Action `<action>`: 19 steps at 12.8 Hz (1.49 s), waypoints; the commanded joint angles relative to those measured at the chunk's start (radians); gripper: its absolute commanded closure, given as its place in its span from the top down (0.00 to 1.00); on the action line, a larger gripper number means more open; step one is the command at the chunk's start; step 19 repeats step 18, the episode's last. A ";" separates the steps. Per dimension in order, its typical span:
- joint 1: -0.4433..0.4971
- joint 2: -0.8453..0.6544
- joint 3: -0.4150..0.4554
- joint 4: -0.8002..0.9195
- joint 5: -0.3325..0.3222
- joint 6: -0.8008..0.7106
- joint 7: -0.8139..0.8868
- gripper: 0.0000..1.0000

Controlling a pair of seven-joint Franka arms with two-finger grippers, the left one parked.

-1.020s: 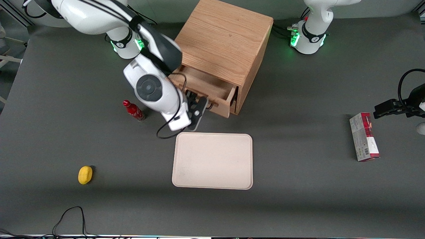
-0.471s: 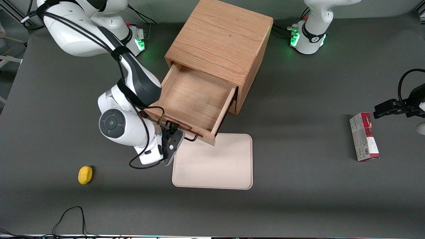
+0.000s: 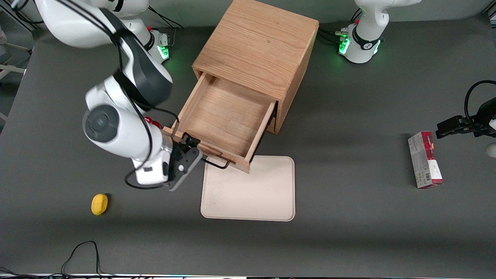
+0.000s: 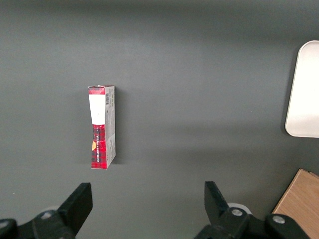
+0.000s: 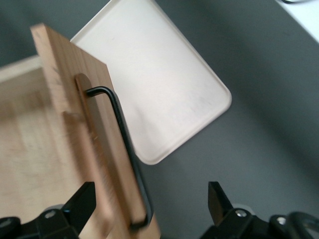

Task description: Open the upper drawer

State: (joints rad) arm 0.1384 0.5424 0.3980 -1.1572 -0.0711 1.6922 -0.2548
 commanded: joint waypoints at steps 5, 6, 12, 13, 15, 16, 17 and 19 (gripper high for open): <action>0.003 -0.485 -0.420 -0.544 0.150 0.016 0.187 1.00; 0.004 -0.560 -0.457 -0.640 0.157 0.053 0.219 1.00; 0.004 -0.702 -0.461 -0.659 0.088 -0.057 0.390 1.00; 0.006 -0.707 -0.459 -0.653 0.088 -0.080 0.390 1.00; 0.004 -0.705 -0.459 -0.647 0.090 -0.086 0.391 1.00; 0.004 -0.702 -0.459 -0.644 0.090 -0.086 0.394 1.00; 0.004 -0.694 -0.461 -0.636 0.088 -0.086 0.402 1.00; 0.001 -0.681 -0.461 -0.624 0.082 -0.086 0.393 1.00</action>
